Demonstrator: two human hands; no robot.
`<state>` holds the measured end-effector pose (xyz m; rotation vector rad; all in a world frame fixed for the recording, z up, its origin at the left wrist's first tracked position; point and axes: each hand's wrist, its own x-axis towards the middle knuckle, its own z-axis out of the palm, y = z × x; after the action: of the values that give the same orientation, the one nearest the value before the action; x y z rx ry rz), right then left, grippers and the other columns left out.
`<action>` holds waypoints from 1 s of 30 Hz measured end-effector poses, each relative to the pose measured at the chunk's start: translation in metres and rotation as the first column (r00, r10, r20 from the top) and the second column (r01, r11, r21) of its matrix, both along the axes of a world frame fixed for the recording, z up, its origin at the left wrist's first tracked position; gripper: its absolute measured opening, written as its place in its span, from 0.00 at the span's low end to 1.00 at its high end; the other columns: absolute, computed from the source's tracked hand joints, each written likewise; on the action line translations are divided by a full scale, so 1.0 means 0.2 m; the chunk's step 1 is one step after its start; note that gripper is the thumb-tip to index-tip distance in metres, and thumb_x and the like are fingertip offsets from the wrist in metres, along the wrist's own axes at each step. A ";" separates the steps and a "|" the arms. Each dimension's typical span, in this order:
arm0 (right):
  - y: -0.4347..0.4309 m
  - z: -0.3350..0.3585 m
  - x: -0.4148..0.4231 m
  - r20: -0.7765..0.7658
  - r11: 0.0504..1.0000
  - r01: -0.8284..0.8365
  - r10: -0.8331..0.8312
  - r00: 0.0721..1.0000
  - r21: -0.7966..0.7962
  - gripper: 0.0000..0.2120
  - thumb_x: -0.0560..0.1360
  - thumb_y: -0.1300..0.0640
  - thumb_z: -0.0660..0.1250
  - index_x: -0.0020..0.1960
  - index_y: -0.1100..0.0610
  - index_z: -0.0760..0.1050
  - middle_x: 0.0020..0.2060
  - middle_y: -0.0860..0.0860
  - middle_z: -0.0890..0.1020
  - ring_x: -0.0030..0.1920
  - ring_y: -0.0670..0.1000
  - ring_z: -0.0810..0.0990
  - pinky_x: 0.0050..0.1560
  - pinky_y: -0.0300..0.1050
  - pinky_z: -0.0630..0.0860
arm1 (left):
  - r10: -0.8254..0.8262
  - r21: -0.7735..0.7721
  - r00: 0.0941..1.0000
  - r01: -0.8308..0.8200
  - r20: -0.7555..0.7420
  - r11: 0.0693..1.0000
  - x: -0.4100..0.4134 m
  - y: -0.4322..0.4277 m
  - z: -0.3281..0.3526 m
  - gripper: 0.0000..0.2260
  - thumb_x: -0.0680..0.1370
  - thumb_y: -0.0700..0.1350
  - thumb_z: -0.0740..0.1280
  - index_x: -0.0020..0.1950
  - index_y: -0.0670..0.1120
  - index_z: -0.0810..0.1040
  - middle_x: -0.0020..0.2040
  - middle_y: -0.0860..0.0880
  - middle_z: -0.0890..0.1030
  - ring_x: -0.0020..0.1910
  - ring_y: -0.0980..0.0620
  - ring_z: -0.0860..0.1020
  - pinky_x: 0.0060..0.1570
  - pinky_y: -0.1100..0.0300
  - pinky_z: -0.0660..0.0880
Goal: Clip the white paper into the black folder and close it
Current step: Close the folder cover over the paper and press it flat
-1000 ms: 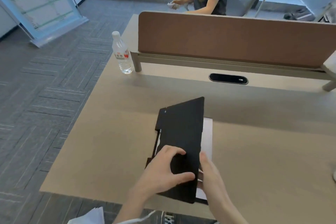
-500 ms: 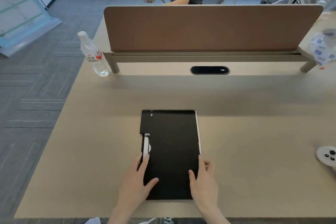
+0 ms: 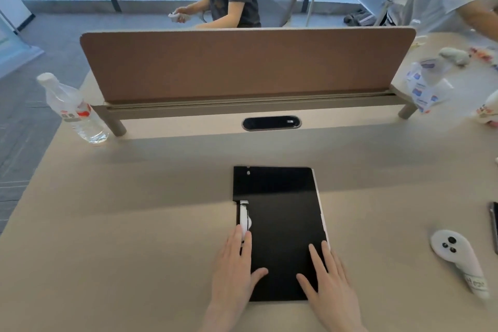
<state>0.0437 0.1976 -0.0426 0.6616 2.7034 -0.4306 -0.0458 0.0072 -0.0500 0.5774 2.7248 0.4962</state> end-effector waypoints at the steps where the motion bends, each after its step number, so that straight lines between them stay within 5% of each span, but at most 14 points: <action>1: 0.07 0.01 -0.04 0.023 1.000 0.015 -0.015 1.000 -0.022 0.35 0.79 0.36 0.55 0.81 0.46 0.48 0.82 0.50 0.48 0.81 0.53 0.47 0.78 0.48 0.52 | -0.003 0.011 1.000 0.003 -0.007 1.000 -0.05 0.07 0.00 0.39 0.80 0.63 0.62 0.82 0.46 0.48 0.83 0.46 0.46 0.81 0.48 0.47 0.77 0.55 0.51; 5: 0.32 0.01 -0.23 -0.001 0.998 0.018 -0.019 1.000 -0.060 0.35 0.80 0.38 0.54 0.81 0.46 0.44 0.82 0.49 0.43 0.81 0.53 0.43 0.78 0.48 0.50 | 0.024 0.040 1.000 -0.024 -0.002 0.999 -0.24 0.33 0.02 0.40 0.79 0.60 0.66 0.82 0.45 0.50 0.83 0.46 0.49 0.81 0.48 0.50 0.77 0.55 0.55; 18: 0.55 -0.04 -0.44 -0.027 0.994 -0.028 0.026 0.999 -0.107 0.35 0.81 0.41 0.57 0.81 0.46 0.44 0.81 0.46 0.40 0.80 0.48 0.39 0.71 0.44 0.67 | 0.067 -0.003 0.998 -0.067 0.010 0.998 -0.40 0.52 0.04 0.41 0.77 0.61 0.68 0.81 0.45 0.53 0.83 0.47 0.53 0.80 0.50 0.57 0.70 0.58 0.67; 30: 0.57 -0.01 -0.45 0.052 0.993 -0.060 0.065 0.997 -0.102 0.34 0.81 0.42 0.56 0.81 0.47 0.43 0.81 0.48 0.41 0.80 0.51 0.39 0.74 0.48 0.62 | 0.098 -0.004 0.994 -0.098 0.048 0.995 -0.39 0.53 0.06 0.42 0.77 0.61 0.68 0.81 0.45 0.51 0.83 0.46 0.52 0.80 0.48 0.56 0.72 0.55 0.66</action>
<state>-0.0463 0.3112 -0.0438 0.5515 2.6236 -0.5202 -0.1234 0.1129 -0.0379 0.4275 2.7168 0.5251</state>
